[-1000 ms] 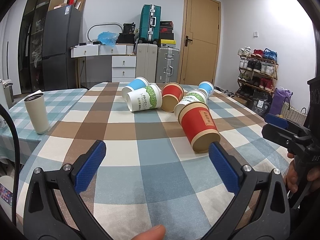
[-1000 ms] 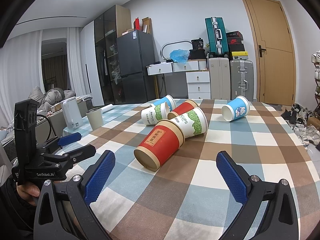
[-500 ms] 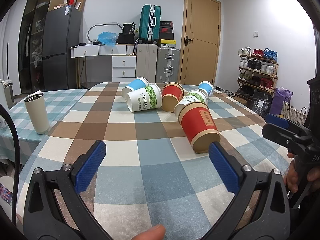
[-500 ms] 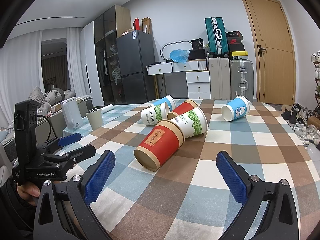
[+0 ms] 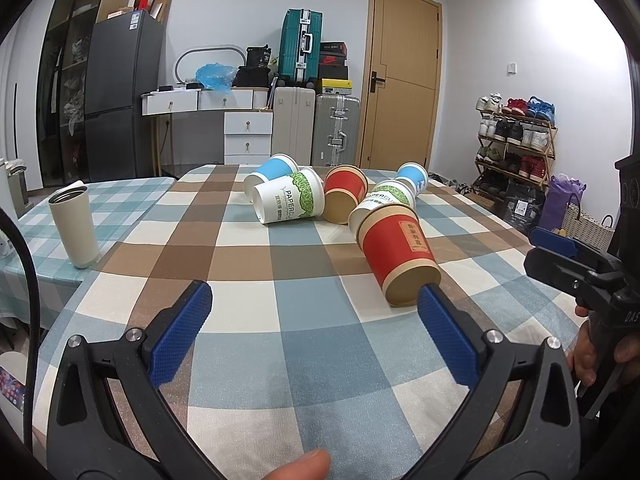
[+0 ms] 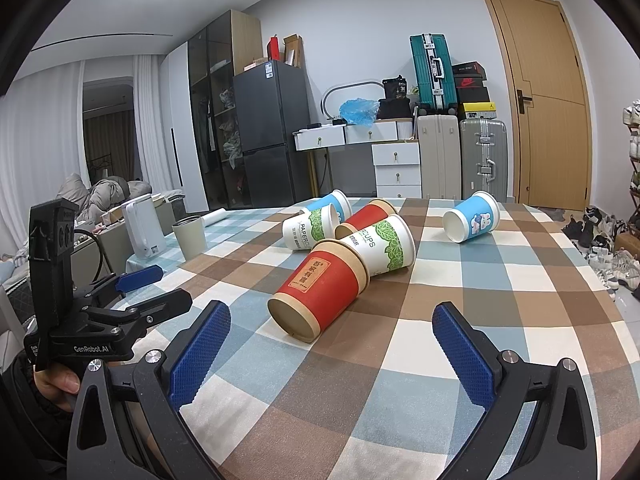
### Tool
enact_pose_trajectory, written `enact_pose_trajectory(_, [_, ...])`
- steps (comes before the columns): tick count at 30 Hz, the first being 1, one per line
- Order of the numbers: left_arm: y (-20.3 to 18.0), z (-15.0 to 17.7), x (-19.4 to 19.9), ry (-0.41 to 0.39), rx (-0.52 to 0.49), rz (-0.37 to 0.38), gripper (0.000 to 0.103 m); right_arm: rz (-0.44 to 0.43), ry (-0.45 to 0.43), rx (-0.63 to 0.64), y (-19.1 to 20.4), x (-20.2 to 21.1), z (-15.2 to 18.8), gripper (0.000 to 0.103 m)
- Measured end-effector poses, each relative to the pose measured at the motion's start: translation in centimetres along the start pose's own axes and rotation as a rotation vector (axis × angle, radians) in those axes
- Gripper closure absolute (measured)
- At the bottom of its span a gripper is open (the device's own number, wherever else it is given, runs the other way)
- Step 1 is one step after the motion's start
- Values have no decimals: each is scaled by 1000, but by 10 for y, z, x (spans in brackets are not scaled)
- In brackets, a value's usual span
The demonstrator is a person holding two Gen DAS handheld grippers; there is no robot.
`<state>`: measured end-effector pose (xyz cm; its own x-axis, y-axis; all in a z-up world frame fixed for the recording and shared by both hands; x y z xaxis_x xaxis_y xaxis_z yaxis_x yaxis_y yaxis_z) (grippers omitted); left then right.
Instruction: Flip cup upright
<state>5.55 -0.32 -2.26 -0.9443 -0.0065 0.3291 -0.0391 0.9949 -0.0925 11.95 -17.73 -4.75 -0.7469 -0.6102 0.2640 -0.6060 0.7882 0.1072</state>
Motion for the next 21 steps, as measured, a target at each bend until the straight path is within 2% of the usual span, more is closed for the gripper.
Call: enact_pose_trajectory(21, [5, 4, -2, 2, -4, 0, 1, 1, 2, -1, -1, 0, 0, 0])
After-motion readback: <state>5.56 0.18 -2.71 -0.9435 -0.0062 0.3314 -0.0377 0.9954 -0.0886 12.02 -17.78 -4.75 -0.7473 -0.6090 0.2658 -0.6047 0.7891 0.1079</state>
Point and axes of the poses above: each gripper's, at about its wrist camera, not at the fingertips, and x roughly against the way its jaws point, y to its left, z to its underside, the point moved 6 cm from there along -x, roughly the way its jaws point, and after that the axes turned 4 degrees about -y, right-handed, at the moved point
